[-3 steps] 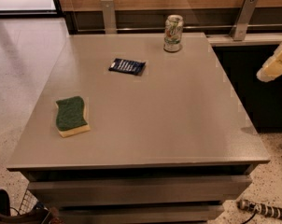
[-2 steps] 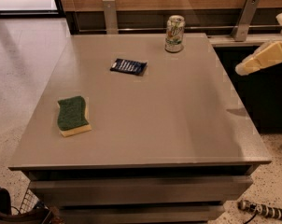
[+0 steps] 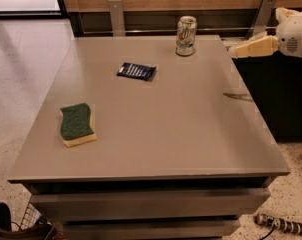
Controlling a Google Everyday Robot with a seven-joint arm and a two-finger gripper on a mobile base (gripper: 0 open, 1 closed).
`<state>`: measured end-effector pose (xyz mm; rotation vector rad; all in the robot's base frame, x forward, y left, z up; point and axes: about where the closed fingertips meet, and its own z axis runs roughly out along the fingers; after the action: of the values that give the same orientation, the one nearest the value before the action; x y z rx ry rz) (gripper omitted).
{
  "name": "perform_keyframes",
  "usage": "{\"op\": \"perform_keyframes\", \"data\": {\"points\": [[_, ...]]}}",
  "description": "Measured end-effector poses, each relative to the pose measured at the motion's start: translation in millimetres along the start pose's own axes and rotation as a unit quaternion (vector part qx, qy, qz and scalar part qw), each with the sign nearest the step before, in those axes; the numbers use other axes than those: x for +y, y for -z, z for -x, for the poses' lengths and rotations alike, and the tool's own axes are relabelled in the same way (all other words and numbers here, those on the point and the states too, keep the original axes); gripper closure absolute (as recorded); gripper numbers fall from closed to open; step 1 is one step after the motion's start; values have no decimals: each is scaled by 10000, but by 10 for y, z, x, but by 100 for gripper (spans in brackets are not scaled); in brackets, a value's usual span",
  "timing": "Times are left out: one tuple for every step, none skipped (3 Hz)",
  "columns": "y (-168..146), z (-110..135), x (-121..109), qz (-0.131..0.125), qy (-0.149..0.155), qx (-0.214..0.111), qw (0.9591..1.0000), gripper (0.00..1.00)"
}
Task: Pick 7up can
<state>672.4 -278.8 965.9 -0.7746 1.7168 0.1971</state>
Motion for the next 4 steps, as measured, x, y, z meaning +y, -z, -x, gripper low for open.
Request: {"op": "perform_keyframes", "data": {"points": [[-16,9,8,17,3,-5,10000,0],[-338,125,15,227,40,-170,9996,0],[-905,313,44,600,1,-494,9970,0],[-1335,422,113,875,-104,-734,9934,0]]}}
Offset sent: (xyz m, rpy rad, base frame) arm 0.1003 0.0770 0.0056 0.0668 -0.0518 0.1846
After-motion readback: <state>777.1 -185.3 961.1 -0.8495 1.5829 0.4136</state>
